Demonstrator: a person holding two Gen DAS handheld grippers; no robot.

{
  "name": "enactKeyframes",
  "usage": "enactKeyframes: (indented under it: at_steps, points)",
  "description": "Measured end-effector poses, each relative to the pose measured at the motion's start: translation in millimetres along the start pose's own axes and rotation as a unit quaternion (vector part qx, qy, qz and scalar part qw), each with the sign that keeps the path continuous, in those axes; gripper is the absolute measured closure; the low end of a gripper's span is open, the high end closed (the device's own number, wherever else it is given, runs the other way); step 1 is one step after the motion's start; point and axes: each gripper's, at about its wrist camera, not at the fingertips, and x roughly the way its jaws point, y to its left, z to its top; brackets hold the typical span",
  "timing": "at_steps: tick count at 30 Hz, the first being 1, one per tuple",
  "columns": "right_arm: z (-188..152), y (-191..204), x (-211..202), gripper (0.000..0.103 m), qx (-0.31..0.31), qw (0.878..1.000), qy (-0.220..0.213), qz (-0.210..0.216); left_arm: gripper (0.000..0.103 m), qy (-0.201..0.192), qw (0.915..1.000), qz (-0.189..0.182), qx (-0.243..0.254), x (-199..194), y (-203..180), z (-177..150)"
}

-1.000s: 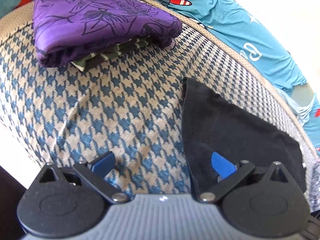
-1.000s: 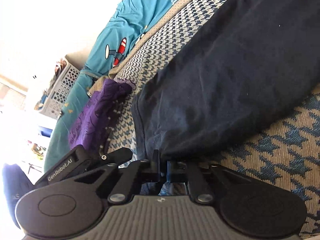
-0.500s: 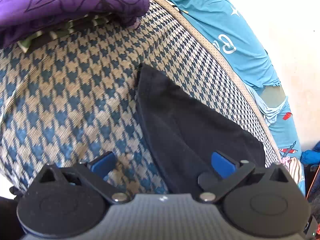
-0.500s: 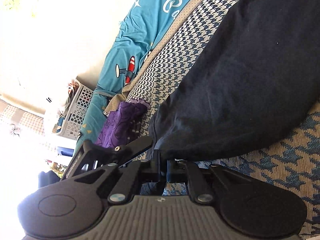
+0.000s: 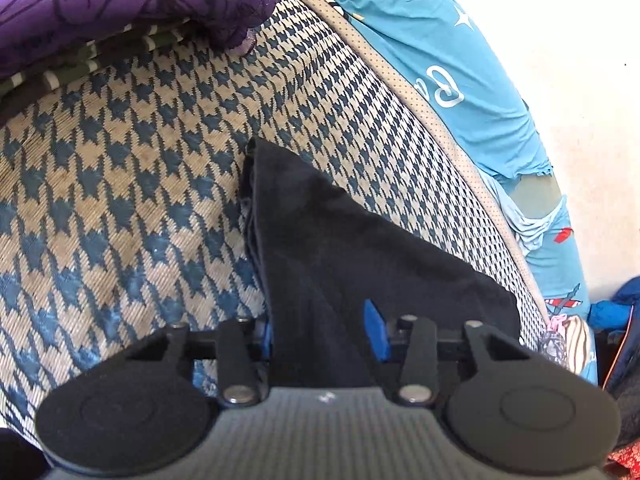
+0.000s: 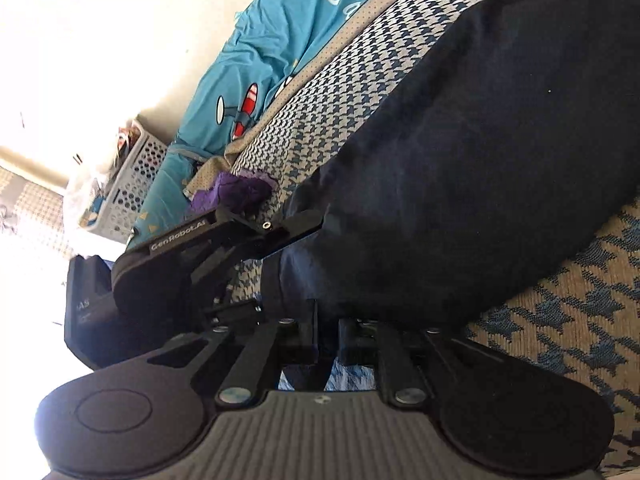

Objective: Fold clothes
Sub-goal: 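Grasp the shirt's end with the left gripper while the right gripper lifts away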

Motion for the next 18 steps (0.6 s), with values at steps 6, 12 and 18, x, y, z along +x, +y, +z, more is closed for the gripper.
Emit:
enactKeyframes:
  at_steps: [6,12,18]
  points:
    - [-25.0,37.3,-11.1,0.075,-0.213,0.975,0.007,-0.069,0.064,-0.012,0.9999,-0.003,-0.002,-9.0,3.2,3.1]
    - [-55.4,57.0,-25.5,0.074,-0.368,0.924,-0.001,-0.102,0.063,-0.014,0.9999,-0.004,0.005,-12.4,-0.5,3.1]
    - [-65.2,56.9,-20.4,0.072,-0.408,0.907,0.0,-0.1,0.062,-0.007,0.9999,-0.013,0.006,-12.8,-2.7,4.4]
